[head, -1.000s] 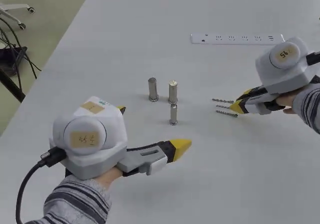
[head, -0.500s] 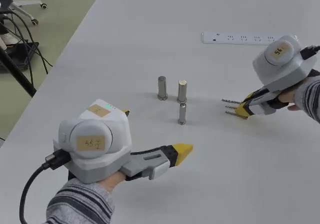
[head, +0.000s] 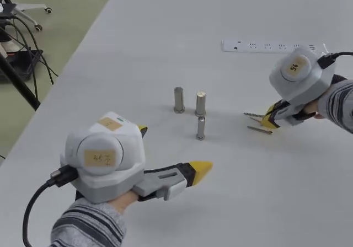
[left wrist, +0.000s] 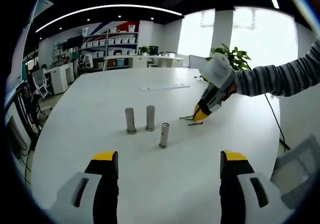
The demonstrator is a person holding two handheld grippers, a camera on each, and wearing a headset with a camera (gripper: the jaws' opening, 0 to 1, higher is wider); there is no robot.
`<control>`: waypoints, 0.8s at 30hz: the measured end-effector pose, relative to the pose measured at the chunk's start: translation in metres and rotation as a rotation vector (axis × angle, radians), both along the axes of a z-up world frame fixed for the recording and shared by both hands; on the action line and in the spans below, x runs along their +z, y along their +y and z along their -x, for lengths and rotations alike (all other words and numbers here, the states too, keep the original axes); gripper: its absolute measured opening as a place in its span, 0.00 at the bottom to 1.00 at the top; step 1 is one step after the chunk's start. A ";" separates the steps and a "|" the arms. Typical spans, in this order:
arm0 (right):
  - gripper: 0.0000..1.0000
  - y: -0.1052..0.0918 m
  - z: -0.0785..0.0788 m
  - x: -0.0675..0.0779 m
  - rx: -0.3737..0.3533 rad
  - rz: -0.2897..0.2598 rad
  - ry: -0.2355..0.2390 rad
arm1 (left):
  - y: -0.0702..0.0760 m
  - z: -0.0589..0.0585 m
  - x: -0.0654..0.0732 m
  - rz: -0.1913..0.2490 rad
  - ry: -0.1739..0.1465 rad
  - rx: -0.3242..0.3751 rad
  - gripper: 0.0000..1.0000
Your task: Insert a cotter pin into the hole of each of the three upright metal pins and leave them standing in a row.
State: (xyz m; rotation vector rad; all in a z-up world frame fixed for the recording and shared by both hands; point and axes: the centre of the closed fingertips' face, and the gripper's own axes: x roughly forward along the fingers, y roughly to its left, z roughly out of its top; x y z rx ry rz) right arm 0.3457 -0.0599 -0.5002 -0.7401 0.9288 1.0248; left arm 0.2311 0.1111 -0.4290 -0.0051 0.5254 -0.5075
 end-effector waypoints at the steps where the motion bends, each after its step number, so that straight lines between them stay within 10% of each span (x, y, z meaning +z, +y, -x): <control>1: 0.00 0.002 0.003 0.002 0.005 -0.006 -0.006 | 0.000 0.000 0.000 0.001 0.001 -0.003 0.80; 24: 0.00 0.051 0.058 0.075 0.275 -0.155 -0.257 | -0.030 -0.003 0.029 0.077 -0.052 -0.116 0.46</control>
